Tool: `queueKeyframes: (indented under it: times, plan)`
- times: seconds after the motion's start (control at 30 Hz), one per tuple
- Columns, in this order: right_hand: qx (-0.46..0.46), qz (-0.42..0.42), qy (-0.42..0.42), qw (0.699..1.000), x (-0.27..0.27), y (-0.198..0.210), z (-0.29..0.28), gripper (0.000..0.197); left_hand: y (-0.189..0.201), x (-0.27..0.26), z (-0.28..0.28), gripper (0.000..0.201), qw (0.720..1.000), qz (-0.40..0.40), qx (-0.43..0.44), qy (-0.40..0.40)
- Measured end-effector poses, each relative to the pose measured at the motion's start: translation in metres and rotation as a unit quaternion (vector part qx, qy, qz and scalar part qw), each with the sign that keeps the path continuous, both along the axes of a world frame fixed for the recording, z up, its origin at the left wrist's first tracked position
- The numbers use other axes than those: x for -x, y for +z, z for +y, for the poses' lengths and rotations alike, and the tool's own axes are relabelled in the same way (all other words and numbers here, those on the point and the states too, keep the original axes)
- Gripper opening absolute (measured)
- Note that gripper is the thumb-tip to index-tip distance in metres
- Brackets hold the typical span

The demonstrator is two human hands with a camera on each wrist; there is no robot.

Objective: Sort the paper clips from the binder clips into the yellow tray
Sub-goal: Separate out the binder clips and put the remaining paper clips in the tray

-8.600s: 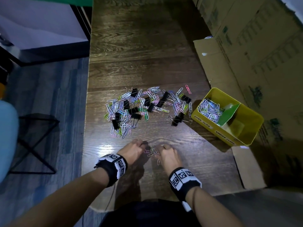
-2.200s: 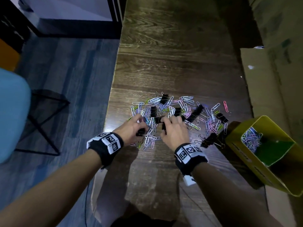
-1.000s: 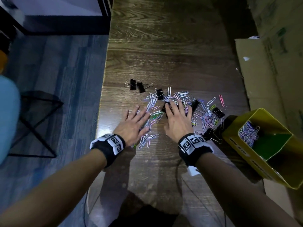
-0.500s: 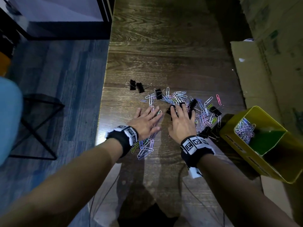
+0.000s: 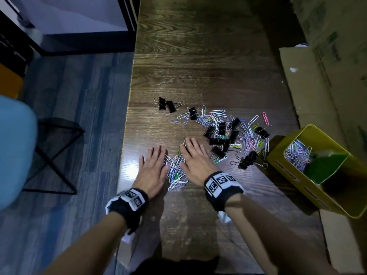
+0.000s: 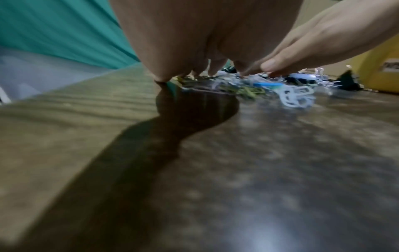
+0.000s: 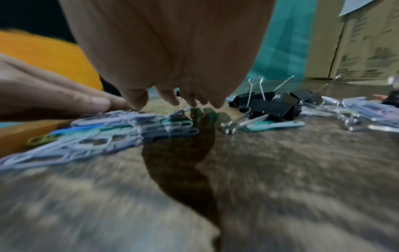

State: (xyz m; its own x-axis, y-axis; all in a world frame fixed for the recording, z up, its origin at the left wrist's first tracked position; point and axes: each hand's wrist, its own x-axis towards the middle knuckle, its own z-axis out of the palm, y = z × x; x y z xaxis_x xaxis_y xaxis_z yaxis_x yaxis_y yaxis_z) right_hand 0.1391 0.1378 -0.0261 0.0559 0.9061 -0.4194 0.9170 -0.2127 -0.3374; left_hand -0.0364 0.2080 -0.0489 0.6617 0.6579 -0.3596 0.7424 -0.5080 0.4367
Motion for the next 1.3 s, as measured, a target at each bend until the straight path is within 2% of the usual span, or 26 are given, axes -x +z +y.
queueKeyframes:
  times: [0.13, 0.27, 0.37, 0.43, 0.53, 0.67, 0.77, 0.9, 1.1, 1.2, 1.3]
  plan:
    - [-0.014, 0.015, 0.024, 0.999, 0.015, -0.008, -0.032, 0.057, 0.003, -0.016, -0.038, 0.061, 0.999, -0.007, 0.035, -0.035]
    - [-0.058, 0.062, -0.019, 0.996, 0.020, -0.009, -0.065, 0.056, 0.006, -0.013, -0.057, 0.073, 0.994, -0.034, 0.076, -0.069]
    - [-0.052, 0.042, -0.067, 0.995, 0.019, -0.002, -0.069, 0.073, 0.013, 0.000, -0.047, 0.070, 0.997, -0.051, -0.012, -0.059]
    - [-0.015, 0.015, -0.080, 0.997, 0.020, 0.002, -0.062, 0.084, 0.021, 0.002, -0.036, 0.080, 0.998, -0.005, -0.052, -0.043]
    - [-0.001, 0.028, -0.109, 0.994, 0.023, 0.004, -0.052, 0.082, 0.029, -0.006, -0.028, 0.089, 0.995, 0.071, -0.025, -0.070]
    - [0.018, 0.076, -0.144, 0.986, 0.025, 0.005, -0.049, 0.059, 0.025, -0.018, -0.032, 0.063, 0.996, 0.009, 0.032, -0.085]
    - [0.022, 0.116, -0.188, 0.975, 0.018, 0.003, -0.050, 0.048, 0.025, -0.021, -0.035, 0.043, 0.995, -0.035, 0.047, -0.075]
    - [0.014, 0.196, -0.288, 0.937, 0.004, -0.003, -0.055, 0.035, 0.025, -0.021, -0.027, 0.021, 0.995, -0.066, 0.068, -0.037]
    - [-0.024, 0.304, -0.411, 0.859, -0.014, 0.002, -0.074, 0.022, 0.032, -0.016, -0.013, 0.020, 0.989, -0.062, 0.130, 0.042]
    - [-0.056, 0.360, -0.438, 0.822, -0.023, 0.014, -0.083, 0.024, 0.039, -0.013, -0.007, 0.018, 0.971, -0.091, 0.201, 0.091]
    - [-0.104, 0.425, -0.459, 0.773, -0.033, 0.034, -0.090, 0.024, 0.056, -0.015, -0.002, 0.016, 0.939, -0.129, 0.284, 0.145]
